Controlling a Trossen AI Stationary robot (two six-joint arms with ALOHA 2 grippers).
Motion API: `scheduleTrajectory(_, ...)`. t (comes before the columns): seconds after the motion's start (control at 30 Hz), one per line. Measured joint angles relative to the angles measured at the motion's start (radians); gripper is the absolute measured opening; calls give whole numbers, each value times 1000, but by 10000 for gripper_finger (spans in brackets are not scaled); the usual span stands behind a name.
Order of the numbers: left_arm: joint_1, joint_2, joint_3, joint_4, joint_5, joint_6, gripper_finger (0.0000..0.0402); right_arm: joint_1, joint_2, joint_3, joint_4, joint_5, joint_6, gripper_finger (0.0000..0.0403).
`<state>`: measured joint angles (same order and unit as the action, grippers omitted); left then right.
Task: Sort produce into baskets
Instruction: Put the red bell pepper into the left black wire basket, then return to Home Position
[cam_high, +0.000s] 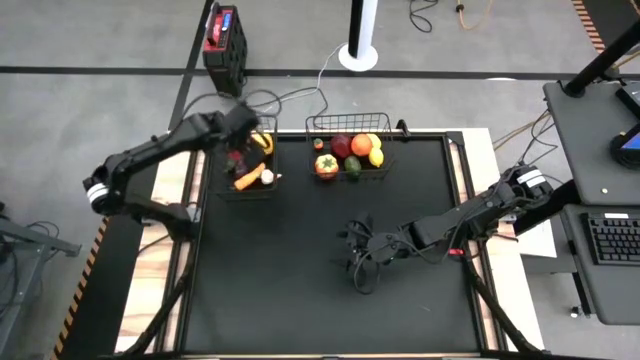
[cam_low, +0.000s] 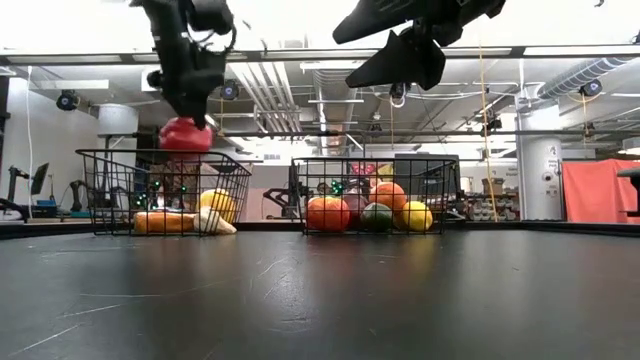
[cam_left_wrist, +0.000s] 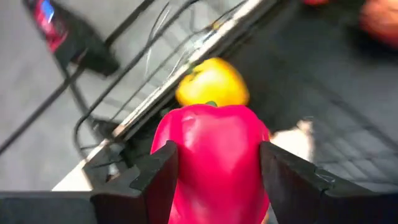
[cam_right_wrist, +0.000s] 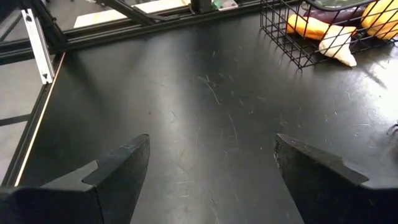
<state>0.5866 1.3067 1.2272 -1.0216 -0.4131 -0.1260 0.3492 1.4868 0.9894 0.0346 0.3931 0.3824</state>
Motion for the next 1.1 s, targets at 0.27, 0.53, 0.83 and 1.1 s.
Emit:
scheduleTrajectory(0.27,112,107,5,-2,4,33,196,0,0,0,-4,0,0,331)
scheduleTrajectory(0.53,106,200,1,-2,4,43,204,0,1,-2,-10,0,2,331)
scheduleTrajectory(0.83,87,194,1,3,-55,39,260,0,2,-2,-23,0,2,331)
scheduleTrajectory(1.1,-161,22,-39,13,-53,-112,274,9,2,-3,-21,0,-97,331)
